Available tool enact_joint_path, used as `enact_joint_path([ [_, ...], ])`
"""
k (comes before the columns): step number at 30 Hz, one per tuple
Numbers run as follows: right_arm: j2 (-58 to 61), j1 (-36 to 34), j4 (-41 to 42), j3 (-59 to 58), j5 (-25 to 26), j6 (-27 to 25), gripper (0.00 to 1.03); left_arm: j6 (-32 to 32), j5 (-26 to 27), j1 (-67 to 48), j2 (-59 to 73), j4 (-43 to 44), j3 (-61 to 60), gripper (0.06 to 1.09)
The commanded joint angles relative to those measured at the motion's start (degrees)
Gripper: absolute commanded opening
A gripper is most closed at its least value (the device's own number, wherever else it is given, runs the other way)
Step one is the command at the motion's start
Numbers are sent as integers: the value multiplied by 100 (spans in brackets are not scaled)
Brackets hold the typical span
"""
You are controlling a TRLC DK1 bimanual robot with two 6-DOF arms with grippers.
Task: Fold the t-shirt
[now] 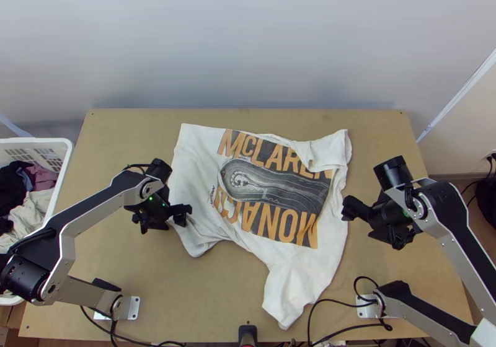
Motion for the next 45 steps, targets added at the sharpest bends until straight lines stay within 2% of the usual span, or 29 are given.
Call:
enact_joint_path([
  [1, -95, 53, -54, -134, 8, 101, 96, -111, 30, -82, 172, 240, 33, 60],
  [3, -104, 53, -45, -152, 8, 83, 96, -120, 21, -99, 75, 468, -73, 38],
  [6, -166, 53, -36, -213, 17, 57, 96, -111, -49, -196, -144, 750, -231, 13],
  [7, -192, 53, -27, -231, 17, 57, 96, -120, -146, -196, -232, 864, -284, 10],
  [15, -579, 79, -27, -635, 8, -75, 93, -129, -172, -126, -487, 855, -301, 10],
  [20, -798, 448, -45, -1198, -36, -4, 93, -138, -163, 24, -619, 829, -240, 10],
  [28, -790, 633, -168, -1769, -563, -48, 92, -138, -172, 50, -566, 829, -196, 10],
  [38, 89, 1098, -159, -1997, -1301, -207, 92, -129, -181, 156, -558, 820, -152, 10],
  [45, 476, 1178, 166, -2244, -1468, -286, 92, -50, -181, 358, -566, 794, -240, 10],
])
